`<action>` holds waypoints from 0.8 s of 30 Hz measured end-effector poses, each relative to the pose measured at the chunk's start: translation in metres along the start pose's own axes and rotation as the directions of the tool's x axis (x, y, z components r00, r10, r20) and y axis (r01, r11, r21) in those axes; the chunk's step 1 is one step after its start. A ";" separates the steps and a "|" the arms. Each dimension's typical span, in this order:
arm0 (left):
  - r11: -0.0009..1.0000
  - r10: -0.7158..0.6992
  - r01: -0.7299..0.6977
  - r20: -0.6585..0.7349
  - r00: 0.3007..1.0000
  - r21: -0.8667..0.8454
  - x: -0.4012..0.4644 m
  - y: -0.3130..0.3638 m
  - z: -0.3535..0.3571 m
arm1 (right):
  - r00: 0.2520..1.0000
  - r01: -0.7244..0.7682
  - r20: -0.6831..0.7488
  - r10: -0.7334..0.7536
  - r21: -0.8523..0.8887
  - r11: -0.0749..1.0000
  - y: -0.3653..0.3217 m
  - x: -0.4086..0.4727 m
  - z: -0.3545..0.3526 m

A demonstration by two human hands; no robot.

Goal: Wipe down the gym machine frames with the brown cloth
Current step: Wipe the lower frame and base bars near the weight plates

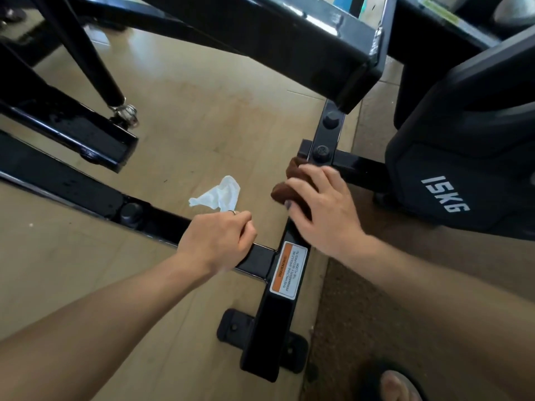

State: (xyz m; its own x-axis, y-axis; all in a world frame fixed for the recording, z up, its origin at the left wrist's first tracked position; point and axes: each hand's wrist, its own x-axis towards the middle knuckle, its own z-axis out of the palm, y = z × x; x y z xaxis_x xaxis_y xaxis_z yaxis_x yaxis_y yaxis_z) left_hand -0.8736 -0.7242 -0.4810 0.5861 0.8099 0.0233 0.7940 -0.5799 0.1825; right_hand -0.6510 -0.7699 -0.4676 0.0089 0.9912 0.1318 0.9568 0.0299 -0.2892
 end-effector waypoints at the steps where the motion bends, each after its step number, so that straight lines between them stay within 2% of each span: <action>1: 1.000 0.004 -0.004 0.005 1.000 -0.002 0.000 0.001 0.000 | 1.000 0.028 -0.004 -0.028 0.027 0.999 -0.009 -0.018 0.004; 5: 1.000 -0.012 0.011 0.039 0.999 0.029 0.003 0.001 0.001 | 0.983 0.186 -0.019 -0.185 0.080 0.979 -0.020 -0.065 0.016; 8: 0.999 -0.010 0.008 0.058 0.998 0.040 0.003 0.001 0.000 | 0.936 0.351 0.010 -0.352 0.042 0.935 0.002 -0.048 0.012; 9: 0.999 -0.010 0.007 0.066 0.998 0.043 0.003 0.001 -0.001 | 0.932 0.361 0.014 -0.361 0.023 0.932 0.010 -0.036 0.009; 11: 0.999 -0.023 0.019 0.078 0.997 0.047 0.003 0.002 -0.002 | 0.964 0.267 -0.022 -0.267 0.003 0.964 0.025 -0.007 0.004; 13: 0.998 -0.039 0.036 0.082 0.996 0.045 0.002 0.003 -0.002 | 0.992 0.112 -0.057 -0.110 0.018 0.994 0.031 0.016 0.000; 17: 0.999 -0.041 0.038 0.092 0.995 0.039 0.001 0.005 -0.005 | 0.994 -0.058 -0.093 0.064 0.069 0.996 0.011 0.005 0.004; 20: 0.998 -0.042 0.039 0.077 0.996 0.041 0.001 0.004 -0.005 | 0.996 0.020 -0.084 -0.009 0.125 0.992 -0.023 -0.051 0.012; 24: 0.997 -0.041 0.037 0.056 0.998 0.071 0.002 0.003 -0.002 | 0.977 0.214 -0.016 -0.215 0.169 0.962 -0.051 -0.120 0.021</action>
State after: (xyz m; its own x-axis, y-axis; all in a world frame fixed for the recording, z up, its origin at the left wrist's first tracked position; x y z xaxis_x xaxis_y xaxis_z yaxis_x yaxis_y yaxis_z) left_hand -0.8699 -0.7240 -0.4781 0.5613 0.8266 -0.0392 0.8245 -0.5545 0.1132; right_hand -0.7067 -0.8874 -0.4881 -0.1922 0.9595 0.2058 0.8730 0.2630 -0.4107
